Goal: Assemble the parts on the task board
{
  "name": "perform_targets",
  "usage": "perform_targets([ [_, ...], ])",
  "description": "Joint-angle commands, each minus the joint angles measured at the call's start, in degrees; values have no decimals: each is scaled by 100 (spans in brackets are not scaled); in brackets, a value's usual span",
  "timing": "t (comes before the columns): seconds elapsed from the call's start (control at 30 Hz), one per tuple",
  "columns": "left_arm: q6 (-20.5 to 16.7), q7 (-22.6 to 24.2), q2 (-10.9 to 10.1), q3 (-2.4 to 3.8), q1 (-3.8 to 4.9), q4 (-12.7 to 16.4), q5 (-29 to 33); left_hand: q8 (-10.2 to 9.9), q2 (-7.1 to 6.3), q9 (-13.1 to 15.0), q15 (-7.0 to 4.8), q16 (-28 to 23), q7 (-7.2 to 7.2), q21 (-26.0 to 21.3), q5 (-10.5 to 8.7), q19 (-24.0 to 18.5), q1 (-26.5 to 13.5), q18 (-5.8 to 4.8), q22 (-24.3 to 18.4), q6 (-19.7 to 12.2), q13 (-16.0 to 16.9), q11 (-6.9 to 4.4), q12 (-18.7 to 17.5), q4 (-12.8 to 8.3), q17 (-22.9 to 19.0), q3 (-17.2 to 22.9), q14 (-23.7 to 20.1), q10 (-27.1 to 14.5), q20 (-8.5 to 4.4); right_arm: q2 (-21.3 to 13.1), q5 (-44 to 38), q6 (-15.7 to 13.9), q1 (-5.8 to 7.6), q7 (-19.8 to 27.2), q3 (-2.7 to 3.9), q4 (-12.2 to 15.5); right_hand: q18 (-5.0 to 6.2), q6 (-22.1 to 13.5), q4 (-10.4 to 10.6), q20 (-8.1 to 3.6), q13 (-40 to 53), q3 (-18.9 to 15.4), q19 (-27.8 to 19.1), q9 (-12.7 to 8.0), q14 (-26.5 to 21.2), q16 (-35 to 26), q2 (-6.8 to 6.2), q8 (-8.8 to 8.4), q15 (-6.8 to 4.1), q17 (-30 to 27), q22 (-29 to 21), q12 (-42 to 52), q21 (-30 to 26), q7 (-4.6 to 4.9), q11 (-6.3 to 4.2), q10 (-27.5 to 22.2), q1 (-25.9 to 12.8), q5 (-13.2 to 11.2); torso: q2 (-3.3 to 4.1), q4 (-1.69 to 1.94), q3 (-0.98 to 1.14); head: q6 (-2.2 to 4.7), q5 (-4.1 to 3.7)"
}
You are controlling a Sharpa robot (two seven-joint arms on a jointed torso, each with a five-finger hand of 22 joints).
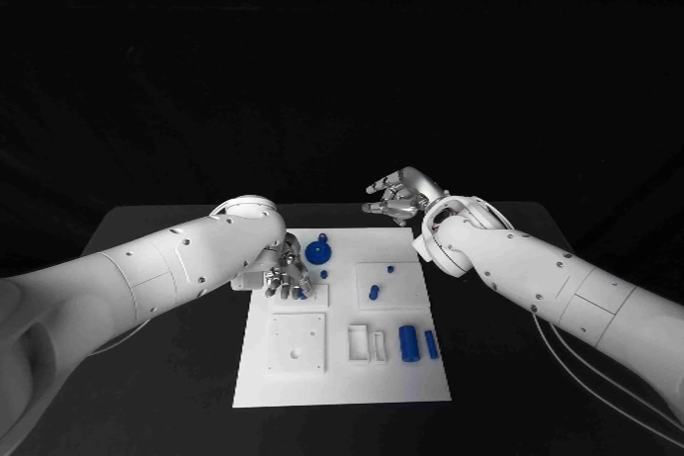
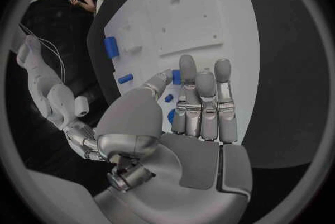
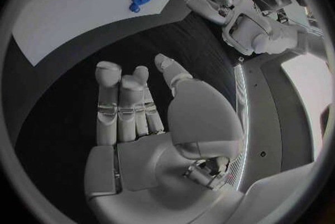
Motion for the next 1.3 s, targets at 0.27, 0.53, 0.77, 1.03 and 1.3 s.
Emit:
perform_targets([
  [0.27, 123, 71, -5, 1, -4, 2, -73, 34, 41, 6, 0, 47, -149, 40, 13, -37, 97, 8, 123, 131, -5, -64, 38, -1152, -23, 1171, -55, -121, 3, -7, 1, 74, -1, 9, 3, 21, 40, 48, -22, -14, 3, 22, 283, 7, 14, -10, 11, -15, -12, 5, 299, 12, 14, -10, -30, -16, -23, 24, -9, 8, -5, -18, -18],
  [0.53, 143, 69, -8, 1, -4, -15, -93, 34, 40, 4, 0, 49, -149, 42, 14, -37, 99, 9, 124, 132, -6, -63, 39, -1153, -26, 1171, -56, -121, 4, -11, 1, 79, -1, 7, 3, 26, 40, 54, -31, -14, 3, 31, 282, 8, 13, -10, 15, -14, -12, 6, 299, 11, 6, -10, -29, -18, -22, 18, -10, 17, -9, -17, -24],
  [0.77, 148, 77, -4, 0, -26, -41, -100, 29, 42, 0, 2, 56, -147, 41, 5, -41, 103, 10, 122, 129, -11, -62, 44, -1148, -44, 1166, -62, -125, 6, -7, 1, 80, -1, 7, 3, 29, 40, 54, -31, -14, 3, 31, 282, 8, 13, -10, 15, -14, -12, 6, 299, 11, 6, -10, -29, -18, -22, 18, -10, 9, -7, -22, -20],
  [1.03, 122, 84, 41, 1, -94, -115, -112, 25, 44, -5, 3, 56, -145, 40, -1, -40, 105, 12, 122, 124, -16, -61, 41, -1144, -54, 1163, -62, -131, 7, 9, 1, 81, -1, 8, 3, 32, 40, 54, -31, -14, 3, 31, 282, 8, 13, -10, 15, -14, -12, 6, 299, 11, 6, -10, -29, -18, -22, 18, -3, -1, -1, -19, -19],
  [1.3, -33, 83, 67, 0, -121, -145, -122, 27, 49, -4, 3, 57, -144, 39, -4, -33, 106, 14, 122, 121, -17, -64, 44, -1140, -66, 1160, -57, -132, 8, 7, 1, 81, -1, 7, 3, 37, 40, 60, -34, -14, 2, 41, 282, 8, 11, -14, 18, -14, -13, 3, 299, 11, 2, -10, -30, -18, -27, 19, -8, 11, 2, -29, -44],
])
